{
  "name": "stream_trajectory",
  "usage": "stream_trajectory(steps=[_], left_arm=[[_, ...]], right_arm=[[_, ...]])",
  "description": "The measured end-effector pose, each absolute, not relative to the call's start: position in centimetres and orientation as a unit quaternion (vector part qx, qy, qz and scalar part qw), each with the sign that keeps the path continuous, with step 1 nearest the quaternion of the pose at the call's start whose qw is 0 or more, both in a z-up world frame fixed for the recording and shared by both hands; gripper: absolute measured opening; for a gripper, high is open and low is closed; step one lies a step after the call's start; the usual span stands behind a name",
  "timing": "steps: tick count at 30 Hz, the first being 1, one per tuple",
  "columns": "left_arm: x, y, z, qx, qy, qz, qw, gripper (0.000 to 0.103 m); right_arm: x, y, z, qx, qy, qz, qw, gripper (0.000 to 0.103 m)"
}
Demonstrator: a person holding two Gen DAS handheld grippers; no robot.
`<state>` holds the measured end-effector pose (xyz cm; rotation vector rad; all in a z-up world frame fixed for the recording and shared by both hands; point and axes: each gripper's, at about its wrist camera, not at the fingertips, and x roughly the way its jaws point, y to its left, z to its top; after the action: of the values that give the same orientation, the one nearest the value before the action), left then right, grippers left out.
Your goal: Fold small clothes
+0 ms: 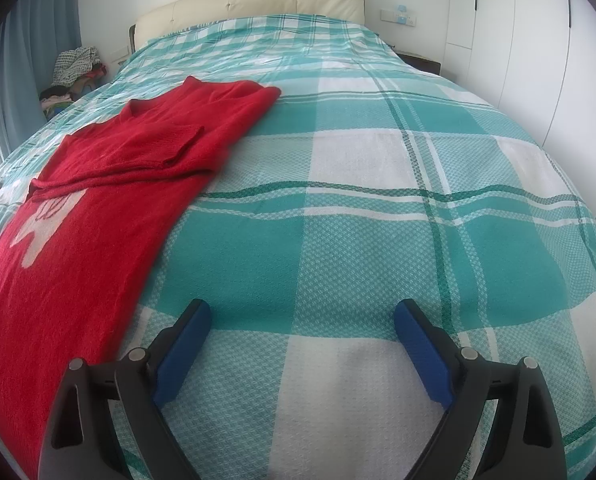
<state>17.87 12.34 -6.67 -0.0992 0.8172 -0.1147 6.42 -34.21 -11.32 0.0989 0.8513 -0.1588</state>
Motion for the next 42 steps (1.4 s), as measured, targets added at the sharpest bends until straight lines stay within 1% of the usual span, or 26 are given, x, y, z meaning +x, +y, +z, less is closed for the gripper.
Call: stream_trajectory(steps=[4, 7, 16, 42], left_arm=[[18.3, 13.2, -8.5, -0.076, 0.437, -0.035, 0.896, 0.098], [18.6, 12.9, -8.3, -0.073, 0.425, -0.027, 0.902, 0.098], [18.5, 13.0, -8.3, -0.068, 0.42, -0.017, 0.905, 0.098], [18.7, 13.6, -8.4, -0.075, 0.426, -0.004, 0.902, 0.098]], right_arm=[[6.4, -34.2, -11.4, 0.051, 0.412, -0.073, 0.907, 0.094], [6.5, -34.3, -11.5, 0.052, 0.412, -0.071, 0.907, 0.094], [6.6, -34.4, -11.5, 0.055, 0.411, -0.068, 0.907, 0.095], [6.6, -34.4, -11.5, 0.055, 0.411, -0.068, 0.907, 0.095]])
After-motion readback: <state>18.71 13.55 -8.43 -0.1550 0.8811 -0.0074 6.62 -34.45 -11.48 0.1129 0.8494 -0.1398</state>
